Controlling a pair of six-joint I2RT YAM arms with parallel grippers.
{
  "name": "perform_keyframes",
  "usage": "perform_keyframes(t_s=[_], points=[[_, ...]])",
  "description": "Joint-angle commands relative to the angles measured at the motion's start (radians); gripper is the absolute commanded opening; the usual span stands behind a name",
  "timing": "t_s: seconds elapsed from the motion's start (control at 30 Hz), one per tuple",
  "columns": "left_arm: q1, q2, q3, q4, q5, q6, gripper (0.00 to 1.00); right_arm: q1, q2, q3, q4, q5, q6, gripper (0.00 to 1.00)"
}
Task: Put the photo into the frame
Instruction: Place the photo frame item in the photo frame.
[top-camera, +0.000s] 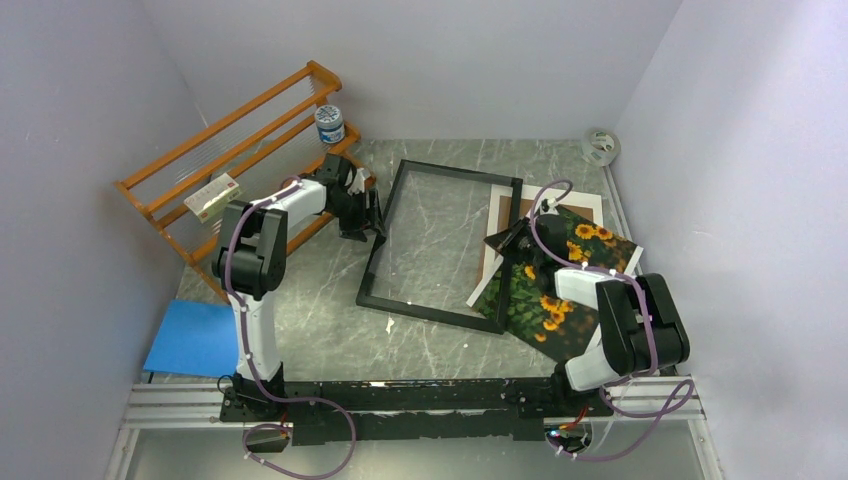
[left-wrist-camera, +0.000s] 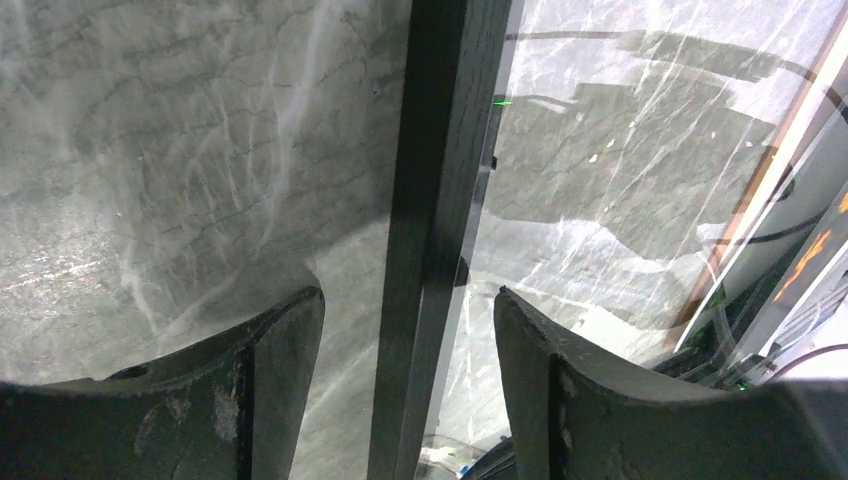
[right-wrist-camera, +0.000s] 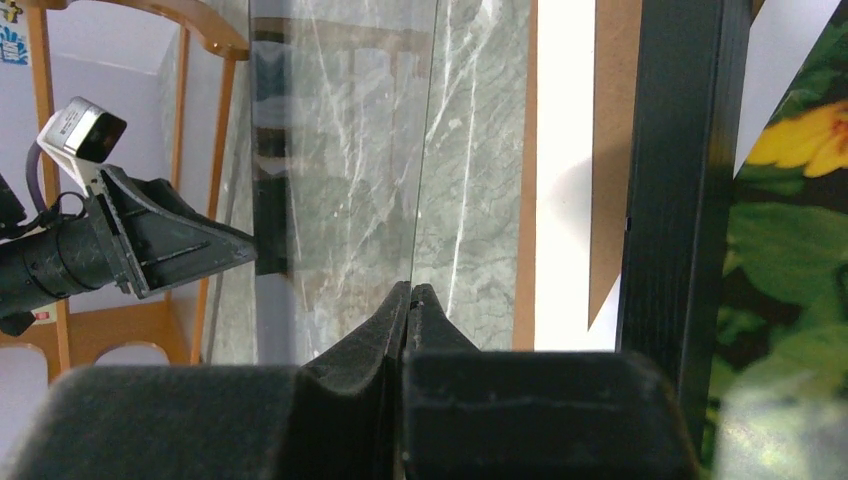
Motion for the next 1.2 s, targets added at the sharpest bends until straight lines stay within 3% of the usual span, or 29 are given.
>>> perform_keyframes(t_s=[0.0, 1.17], points=[[-0.025, 0.056, 0.013, -0.036, -0.064, 0.050, 0.69, -0.009, -0.017, 0.046, -0.014, -0.023, -0.038, 0.00], [-0.063, 0.128, 0.054, -0.096, -0.168, 0.050, 0.61, -0.032, 0.064, 0.029, -0.025, -0.098, -0.051, 0.00]])
